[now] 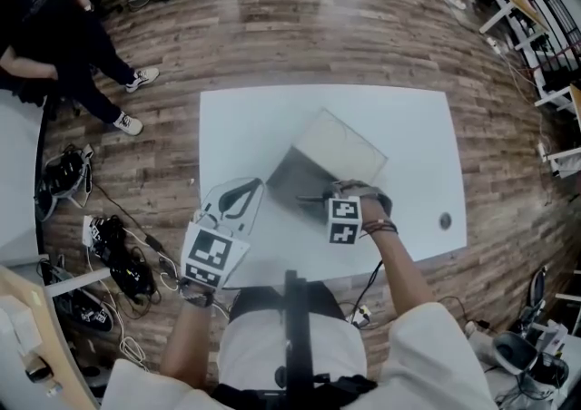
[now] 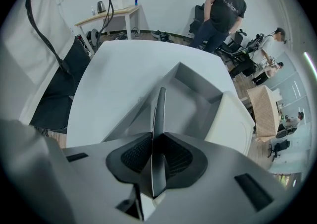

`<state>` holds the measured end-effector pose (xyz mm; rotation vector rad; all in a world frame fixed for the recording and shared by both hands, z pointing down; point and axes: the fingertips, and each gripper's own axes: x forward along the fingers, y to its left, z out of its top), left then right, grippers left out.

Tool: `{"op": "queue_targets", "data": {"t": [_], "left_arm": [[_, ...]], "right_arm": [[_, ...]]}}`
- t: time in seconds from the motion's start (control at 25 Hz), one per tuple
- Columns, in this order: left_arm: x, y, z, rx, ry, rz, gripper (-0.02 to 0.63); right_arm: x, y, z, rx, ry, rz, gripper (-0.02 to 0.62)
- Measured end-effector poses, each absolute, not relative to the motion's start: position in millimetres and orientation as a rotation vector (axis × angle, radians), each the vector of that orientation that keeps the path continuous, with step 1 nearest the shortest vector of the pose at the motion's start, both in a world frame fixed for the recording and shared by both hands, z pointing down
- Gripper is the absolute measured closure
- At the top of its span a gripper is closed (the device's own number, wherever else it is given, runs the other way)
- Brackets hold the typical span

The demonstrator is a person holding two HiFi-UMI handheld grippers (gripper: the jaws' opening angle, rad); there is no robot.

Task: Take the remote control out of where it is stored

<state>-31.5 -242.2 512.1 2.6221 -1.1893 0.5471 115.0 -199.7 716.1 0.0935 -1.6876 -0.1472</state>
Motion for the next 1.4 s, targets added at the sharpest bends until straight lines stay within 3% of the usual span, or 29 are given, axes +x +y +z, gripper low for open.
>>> {"op": "queue_targets", "data": {"t": [0.8,1.4], "left_arm": [[-35.4,-244.8,468.0,2.734,-1.217,0.499,0.607],[-4.9,-246.2,383.5,2.903,-1.258,0.403,0.606]], "right_arm": [[128.6,-220.0,615.4,0.634,-2.079,0.094,0.522],[222.0,-221.7,457.7,1.317,-2.261,0.178,0.522]]}}
